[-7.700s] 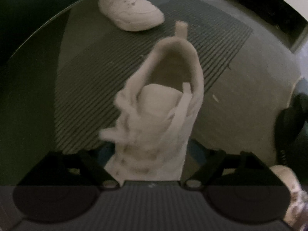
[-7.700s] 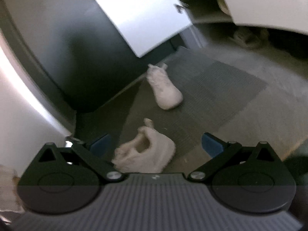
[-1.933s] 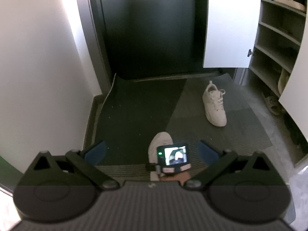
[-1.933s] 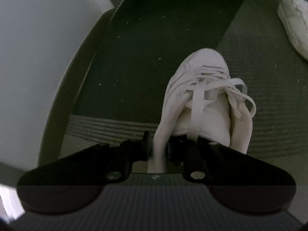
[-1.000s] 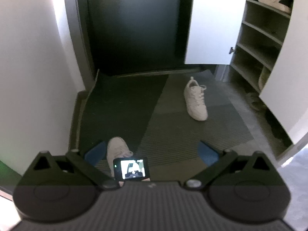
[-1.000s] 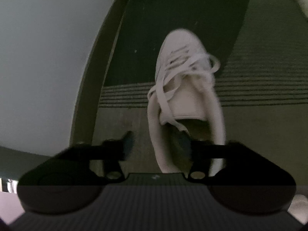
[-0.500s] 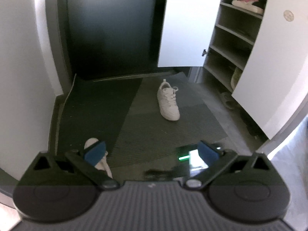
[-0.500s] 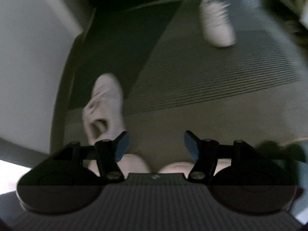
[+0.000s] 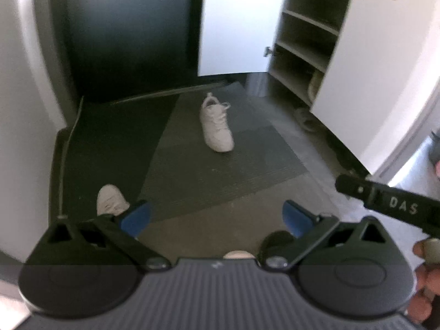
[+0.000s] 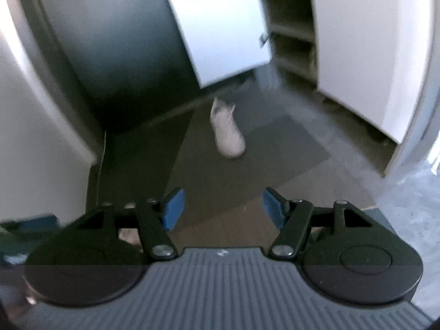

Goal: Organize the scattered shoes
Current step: 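Lift the right tool away from the placed sneaker, then reach the left tool to the second white sneaker on the mat and grasp it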

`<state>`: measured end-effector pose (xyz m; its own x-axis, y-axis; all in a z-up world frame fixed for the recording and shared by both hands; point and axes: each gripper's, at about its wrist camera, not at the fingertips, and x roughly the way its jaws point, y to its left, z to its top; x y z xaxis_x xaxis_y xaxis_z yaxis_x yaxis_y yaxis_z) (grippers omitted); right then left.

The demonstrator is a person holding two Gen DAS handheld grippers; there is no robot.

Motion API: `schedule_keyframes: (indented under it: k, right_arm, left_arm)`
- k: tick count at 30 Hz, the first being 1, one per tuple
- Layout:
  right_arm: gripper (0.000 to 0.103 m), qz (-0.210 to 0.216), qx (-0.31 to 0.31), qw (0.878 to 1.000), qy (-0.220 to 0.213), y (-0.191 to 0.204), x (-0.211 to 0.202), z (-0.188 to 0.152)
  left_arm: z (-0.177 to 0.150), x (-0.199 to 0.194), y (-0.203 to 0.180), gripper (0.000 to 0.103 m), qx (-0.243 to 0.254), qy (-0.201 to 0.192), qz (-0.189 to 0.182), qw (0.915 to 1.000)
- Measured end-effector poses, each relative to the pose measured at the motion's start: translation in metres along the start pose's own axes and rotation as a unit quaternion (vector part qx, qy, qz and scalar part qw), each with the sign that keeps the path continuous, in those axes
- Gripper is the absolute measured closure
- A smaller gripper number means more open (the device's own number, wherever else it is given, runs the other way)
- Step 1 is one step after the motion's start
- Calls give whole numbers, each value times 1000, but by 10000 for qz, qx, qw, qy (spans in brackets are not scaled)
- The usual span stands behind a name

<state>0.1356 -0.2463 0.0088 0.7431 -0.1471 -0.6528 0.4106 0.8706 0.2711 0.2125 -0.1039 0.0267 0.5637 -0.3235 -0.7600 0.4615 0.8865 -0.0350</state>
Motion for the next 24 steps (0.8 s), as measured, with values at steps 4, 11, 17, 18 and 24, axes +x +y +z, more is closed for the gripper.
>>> schedule_keyframes:
  k: [4, 11, 17, 18, 24]
  right_arm:
    - [37, 282, 336, 9985, -337, -3, -8, 1]
    - [35, 813, 1366, 9835, -859, -30, -36, 12]
    - [35, 1204, 1904, 9593, -1704, -36, -75, 0]
    - [35, 1184, 1911, 9571, -1827, -35, -80, -3]
    - [35, 888, 1703, 9556, -2234, -28, -92, -10]
  left_arm:
    - [-4, 8, -7, 0, 80, 66, 96, 9999]
    - [-4, 14, -1, 0, -42, 140, -97, 9998]
    - [37, 52, 24, 0, -148, 250, -612, 9977]
    - [45, 61, 25, 0, -77, 164, -463, 9988]
    - [86, 137, 26, 0, -157, 116, 169, 9997]
